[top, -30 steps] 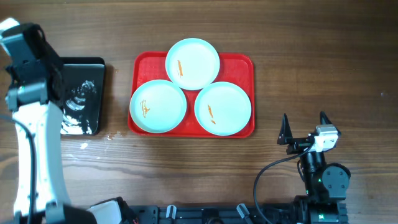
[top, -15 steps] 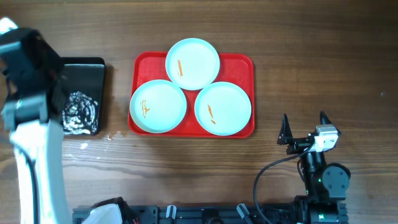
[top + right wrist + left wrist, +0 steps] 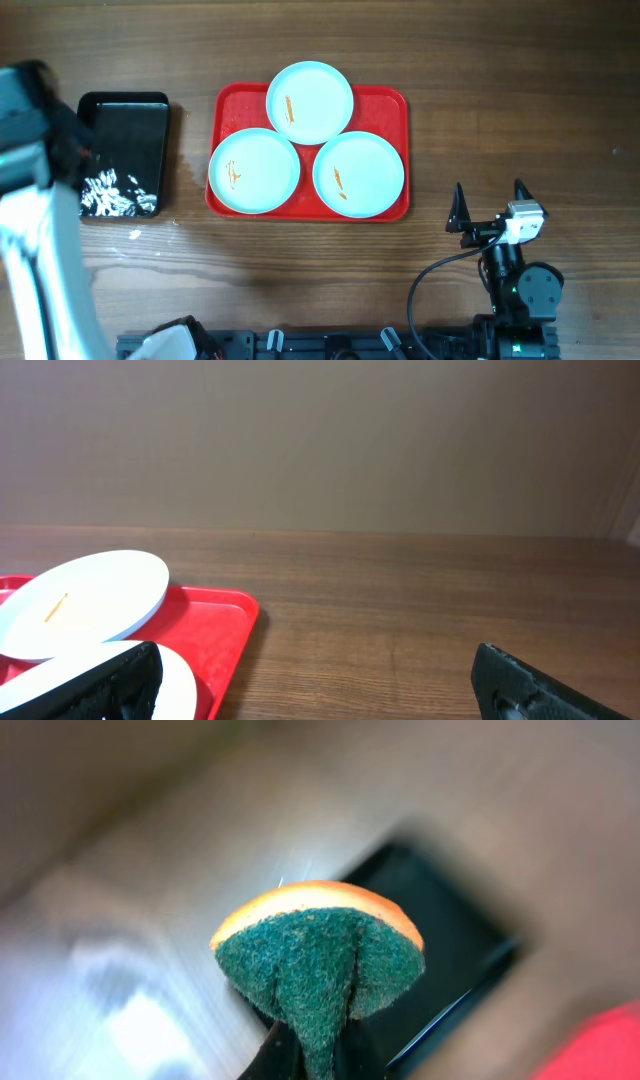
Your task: Clean dirty plates on tray and stack at the side
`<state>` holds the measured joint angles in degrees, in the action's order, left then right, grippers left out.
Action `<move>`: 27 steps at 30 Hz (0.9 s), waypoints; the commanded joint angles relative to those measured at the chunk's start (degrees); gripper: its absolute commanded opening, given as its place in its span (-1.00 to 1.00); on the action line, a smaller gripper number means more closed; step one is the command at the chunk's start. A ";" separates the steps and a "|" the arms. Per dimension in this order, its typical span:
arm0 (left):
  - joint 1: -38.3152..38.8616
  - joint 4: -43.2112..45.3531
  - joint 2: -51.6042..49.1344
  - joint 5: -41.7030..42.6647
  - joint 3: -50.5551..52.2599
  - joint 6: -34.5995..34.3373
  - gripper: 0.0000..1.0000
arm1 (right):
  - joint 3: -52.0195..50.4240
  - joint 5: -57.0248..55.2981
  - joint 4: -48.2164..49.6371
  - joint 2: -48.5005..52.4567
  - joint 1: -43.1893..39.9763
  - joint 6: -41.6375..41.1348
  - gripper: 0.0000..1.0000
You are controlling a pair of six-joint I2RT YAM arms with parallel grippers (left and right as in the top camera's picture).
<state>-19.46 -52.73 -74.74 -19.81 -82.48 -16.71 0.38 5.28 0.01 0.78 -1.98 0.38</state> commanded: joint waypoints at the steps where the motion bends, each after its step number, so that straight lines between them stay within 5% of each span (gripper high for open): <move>1: -0.15 3.21 9.86 12.39 -6.14 -3.13 -0.92 | -0.07 -0.59 0.13 -0.35 -0.09 1.01 0.99; 10: -0.28 -0.63 0.70 12.44 -3.50 -5.42 -0.92 | -0.07 -0.59 0.13 -0.35 -0.09 1.01 0.99; 20: -0.33 8.63 -21.33 11.93 -3.50 -5.42 -0.92 | -0.07 -0.59 0.13 -0.35 -0.09 1.03 1.00; 27: -0.33 5.27 -21.16 -0.90 -3.50 -4.52 -0.92 | -0.07 -0.59 0.13 -0.35 -0.09 1.03 0.99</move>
<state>-19.53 -45.91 -96.55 -13.98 -85.78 -21.56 0.38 5.26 0.01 0.78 -2.00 0.38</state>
